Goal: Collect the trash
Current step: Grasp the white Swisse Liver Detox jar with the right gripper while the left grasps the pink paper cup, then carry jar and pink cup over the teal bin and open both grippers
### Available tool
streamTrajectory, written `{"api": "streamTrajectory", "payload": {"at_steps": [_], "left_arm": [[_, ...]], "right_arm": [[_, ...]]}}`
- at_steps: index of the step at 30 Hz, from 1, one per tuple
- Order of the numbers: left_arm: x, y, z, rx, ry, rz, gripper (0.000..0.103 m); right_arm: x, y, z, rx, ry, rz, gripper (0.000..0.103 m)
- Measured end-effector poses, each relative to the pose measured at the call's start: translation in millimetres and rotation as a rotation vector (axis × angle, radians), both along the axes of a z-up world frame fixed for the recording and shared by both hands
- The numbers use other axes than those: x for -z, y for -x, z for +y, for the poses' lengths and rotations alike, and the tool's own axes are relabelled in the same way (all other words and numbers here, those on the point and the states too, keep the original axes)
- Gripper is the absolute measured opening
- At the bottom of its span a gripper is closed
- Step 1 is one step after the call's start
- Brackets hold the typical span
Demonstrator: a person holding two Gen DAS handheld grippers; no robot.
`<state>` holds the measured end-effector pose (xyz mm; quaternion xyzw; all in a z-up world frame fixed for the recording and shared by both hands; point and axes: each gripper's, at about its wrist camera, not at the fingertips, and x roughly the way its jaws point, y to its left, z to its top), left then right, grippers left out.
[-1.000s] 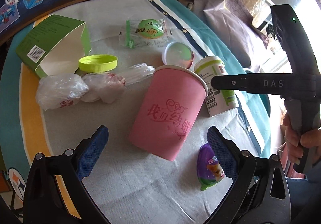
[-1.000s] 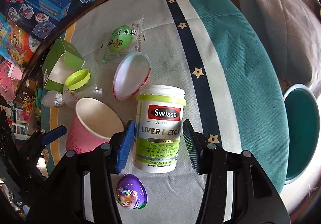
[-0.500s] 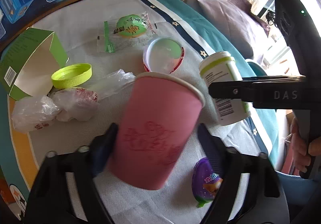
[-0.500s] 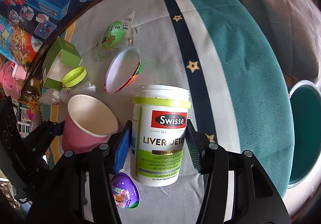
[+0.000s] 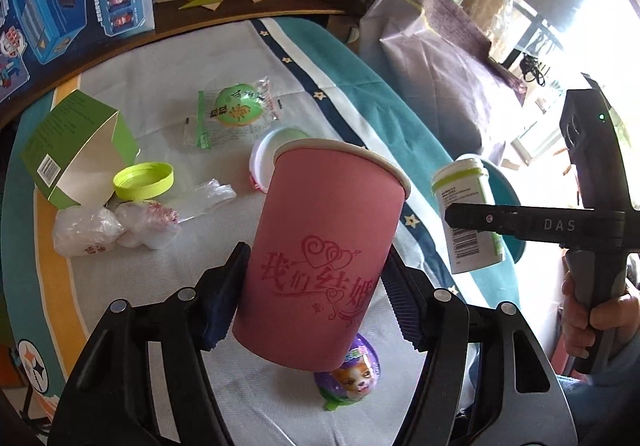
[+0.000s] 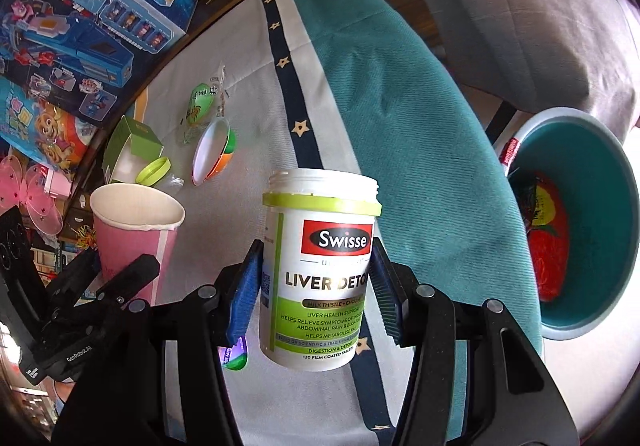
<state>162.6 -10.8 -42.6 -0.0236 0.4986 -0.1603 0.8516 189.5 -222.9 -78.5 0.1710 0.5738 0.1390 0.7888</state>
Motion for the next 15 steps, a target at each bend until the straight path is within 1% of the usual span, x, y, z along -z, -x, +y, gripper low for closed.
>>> {"api": "streamTrajectory", "payload": {"at_steps": [3,7,12,15], "left_arm": [[-6,1,-21,0.029,0.002,-0.001,0.067],[-15,0,-54,0.083,-0.005,-0.018,0.067],[-26,0,-108,0.174,-0.025,-0.055,0.067],[-26,0,-139,0.22,-0.033,-0.055,0.067]], "right_arm": [[-7,8,-24,0.039,-0.011,-0.029,0.05],[-14,23,-71,0.111,-0.03,-0.056,0.05],[-15,43,-131,0.213,-0.039,-0.072,0.05],[-12,56,-163,0.271,-0.048,-0.077,0.05]]}}
